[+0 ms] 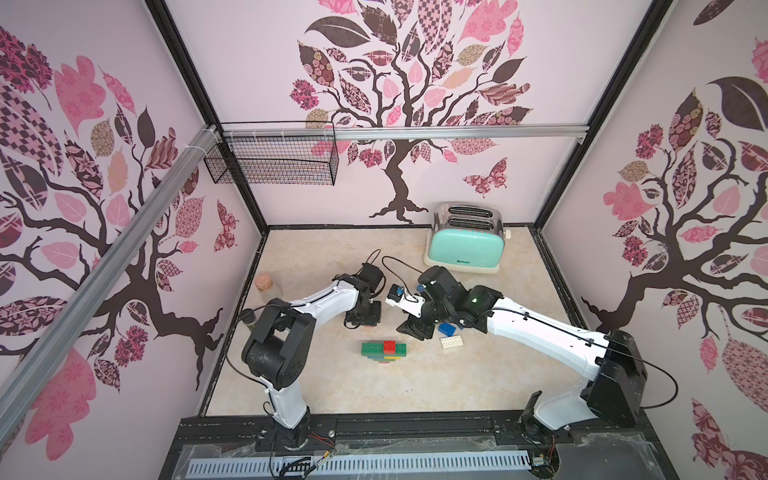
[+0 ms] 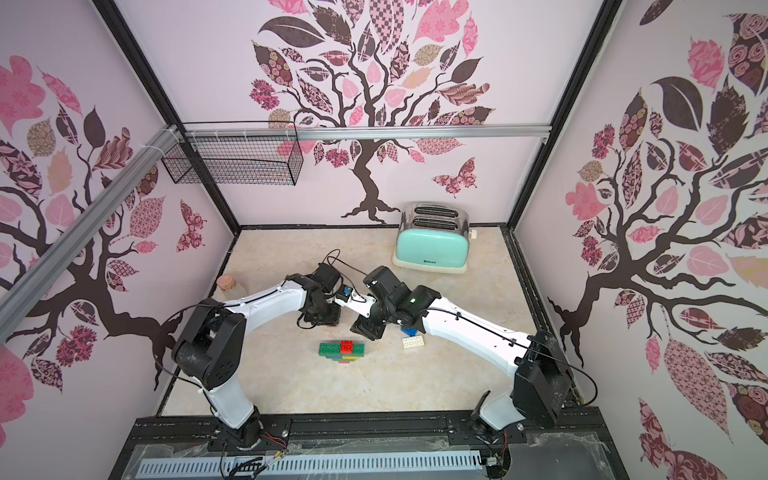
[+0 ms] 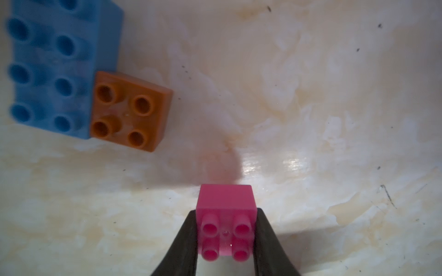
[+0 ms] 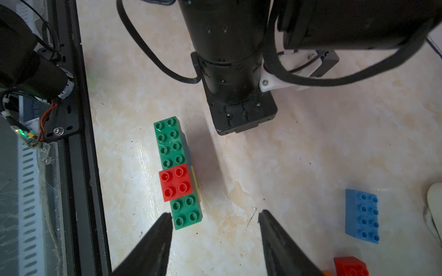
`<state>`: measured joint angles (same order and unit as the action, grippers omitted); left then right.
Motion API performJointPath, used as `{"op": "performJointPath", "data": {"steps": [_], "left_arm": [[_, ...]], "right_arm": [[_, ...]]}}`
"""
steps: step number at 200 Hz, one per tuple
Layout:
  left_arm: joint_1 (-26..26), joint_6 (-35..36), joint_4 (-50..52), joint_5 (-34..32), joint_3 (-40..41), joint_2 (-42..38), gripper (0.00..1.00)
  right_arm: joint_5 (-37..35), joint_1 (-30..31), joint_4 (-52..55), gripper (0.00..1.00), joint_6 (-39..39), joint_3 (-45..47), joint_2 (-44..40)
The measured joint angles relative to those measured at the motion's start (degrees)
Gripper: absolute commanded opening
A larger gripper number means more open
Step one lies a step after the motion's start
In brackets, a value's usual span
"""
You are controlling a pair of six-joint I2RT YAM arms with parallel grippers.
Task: Assemble a heart with lego
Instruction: Pick up the lego brick from the center of the board, then place the lego brick at the center of the board.
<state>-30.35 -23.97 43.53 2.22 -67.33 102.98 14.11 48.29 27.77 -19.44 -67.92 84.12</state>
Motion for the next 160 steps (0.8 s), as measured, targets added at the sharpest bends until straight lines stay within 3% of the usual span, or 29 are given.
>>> {"op": "performJointPath", "data": {"steps": [37,121,160], "left_arm": [[-1.5,-0.2,-1.2,1.4,-1.2,2.9,0.34],[-1.4,-0.4,-3.4,4.8,-7.2,7.7,0.29],[-1.6,0.1,-3.3,7.1,-8.3,8.7,0.43]], "right_arm": [[-1.0,-0.9,0.2,0.62,0.2,1.1,0.0],[-2.0,-1.2,0.0,0.61,0.4,1.1,0.9],[-2.2,-2.3,-0.2,0.61,0.4,1.2,0.9]]}}
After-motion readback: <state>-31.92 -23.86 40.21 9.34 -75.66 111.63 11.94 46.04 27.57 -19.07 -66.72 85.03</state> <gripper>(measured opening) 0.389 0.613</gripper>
